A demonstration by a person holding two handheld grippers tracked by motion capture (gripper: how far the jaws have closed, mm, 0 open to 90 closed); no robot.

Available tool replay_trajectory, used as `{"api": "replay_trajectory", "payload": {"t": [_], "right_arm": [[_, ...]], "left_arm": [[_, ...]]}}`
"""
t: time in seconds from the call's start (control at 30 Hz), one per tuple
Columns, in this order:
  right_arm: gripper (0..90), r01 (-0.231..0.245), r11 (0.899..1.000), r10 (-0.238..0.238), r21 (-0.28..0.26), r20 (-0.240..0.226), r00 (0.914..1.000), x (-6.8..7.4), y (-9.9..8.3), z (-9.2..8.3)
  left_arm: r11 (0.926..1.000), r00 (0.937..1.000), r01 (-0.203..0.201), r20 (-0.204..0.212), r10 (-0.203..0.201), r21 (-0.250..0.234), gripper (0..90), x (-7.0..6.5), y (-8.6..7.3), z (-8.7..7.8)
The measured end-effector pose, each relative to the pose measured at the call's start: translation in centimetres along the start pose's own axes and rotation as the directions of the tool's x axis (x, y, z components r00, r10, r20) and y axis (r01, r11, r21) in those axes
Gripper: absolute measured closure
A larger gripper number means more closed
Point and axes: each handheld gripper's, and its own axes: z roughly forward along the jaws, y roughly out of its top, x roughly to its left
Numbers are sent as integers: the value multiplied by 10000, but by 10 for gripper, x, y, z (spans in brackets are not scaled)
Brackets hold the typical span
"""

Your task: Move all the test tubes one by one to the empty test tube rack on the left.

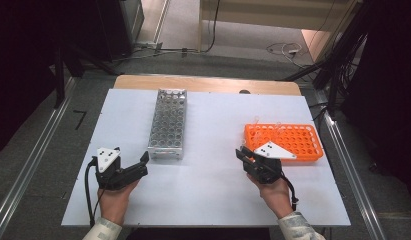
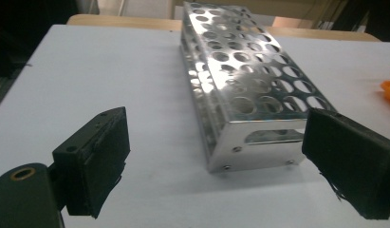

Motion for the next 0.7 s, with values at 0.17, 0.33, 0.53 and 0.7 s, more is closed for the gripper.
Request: {"api": "replay_trajectory", "payload": {"t": [0.17, 0.33, 0.53, 0.7], "right_arm": [[739, 187, 9998, -185, 84, -242, 9995, 11, 3, 8], [739, 445, 9988, -435, 181, -524, 9977, 22, 5, 17], [739, 673, 9973, -651, 284, -731, 9952, 33, 7, 28], [739, 816, 9960, -778, 374, -935, 9926, 41, 9, 36]], "left_arm": [[9993, 9984, -361, 443, 357, 66, 86, -18, 3, 4], [9976, 9947, -692, 763, 692, -26, 83, -35, 7, 7], [9953, 9890, -966, 1129, 961, -13, 50, -55, 13, 14], [9929, 9821, -1189, 1466, 1181, -30, 52, -71, 15, 21]]}}
